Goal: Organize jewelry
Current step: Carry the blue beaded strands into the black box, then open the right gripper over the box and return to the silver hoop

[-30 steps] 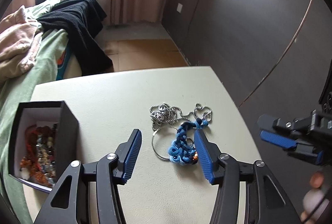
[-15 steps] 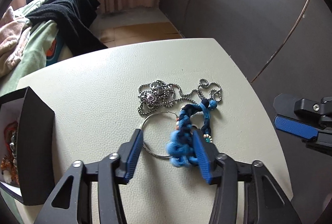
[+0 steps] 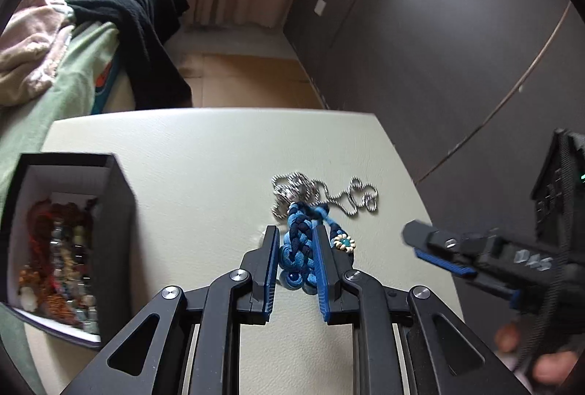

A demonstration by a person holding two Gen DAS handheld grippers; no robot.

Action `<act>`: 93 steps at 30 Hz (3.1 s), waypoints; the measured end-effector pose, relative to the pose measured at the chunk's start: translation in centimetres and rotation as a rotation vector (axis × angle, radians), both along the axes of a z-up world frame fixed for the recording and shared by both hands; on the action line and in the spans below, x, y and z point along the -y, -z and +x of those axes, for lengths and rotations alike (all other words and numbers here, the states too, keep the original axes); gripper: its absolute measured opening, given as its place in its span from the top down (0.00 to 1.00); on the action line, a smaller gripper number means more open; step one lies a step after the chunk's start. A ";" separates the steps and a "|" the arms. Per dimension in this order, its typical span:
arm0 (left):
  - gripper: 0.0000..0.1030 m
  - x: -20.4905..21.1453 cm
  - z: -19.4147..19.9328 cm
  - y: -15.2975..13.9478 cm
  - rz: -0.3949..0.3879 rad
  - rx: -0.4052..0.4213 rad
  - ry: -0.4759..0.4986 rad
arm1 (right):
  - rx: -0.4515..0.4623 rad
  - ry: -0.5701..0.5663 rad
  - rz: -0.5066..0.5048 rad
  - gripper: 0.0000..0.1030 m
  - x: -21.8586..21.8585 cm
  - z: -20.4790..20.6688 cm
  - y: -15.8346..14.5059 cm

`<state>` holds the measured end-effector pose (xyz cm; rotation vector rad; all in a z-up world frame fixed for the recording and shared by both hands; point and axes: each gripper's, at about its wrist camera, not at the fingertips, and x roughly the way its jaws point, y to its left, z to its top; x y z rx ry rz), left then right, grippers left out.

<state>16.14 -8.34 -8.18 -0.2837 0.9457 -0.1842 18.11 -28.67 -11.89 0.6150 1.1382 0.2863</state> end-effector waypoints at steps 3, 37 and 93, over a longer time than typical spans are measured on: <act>0.81 -1.1 -0.5 -0.9 -0.014 0.022 -0.024 | 0.015 -0.024 -0.032 0.59 -1.2 0.2 0.1; 0.81 -11.9 -6.0 -6.1 -0.128 0.133 -0.230 | 0.104 -0.184 -0.441 0.86 -7.6 0.0 0.6; 0.40 -12.9 -5.6 -6.8 -0.163 0.144 -0.245 | 0.277 -0.022 -0.136 0.32 -5.9 -4.9 -8.1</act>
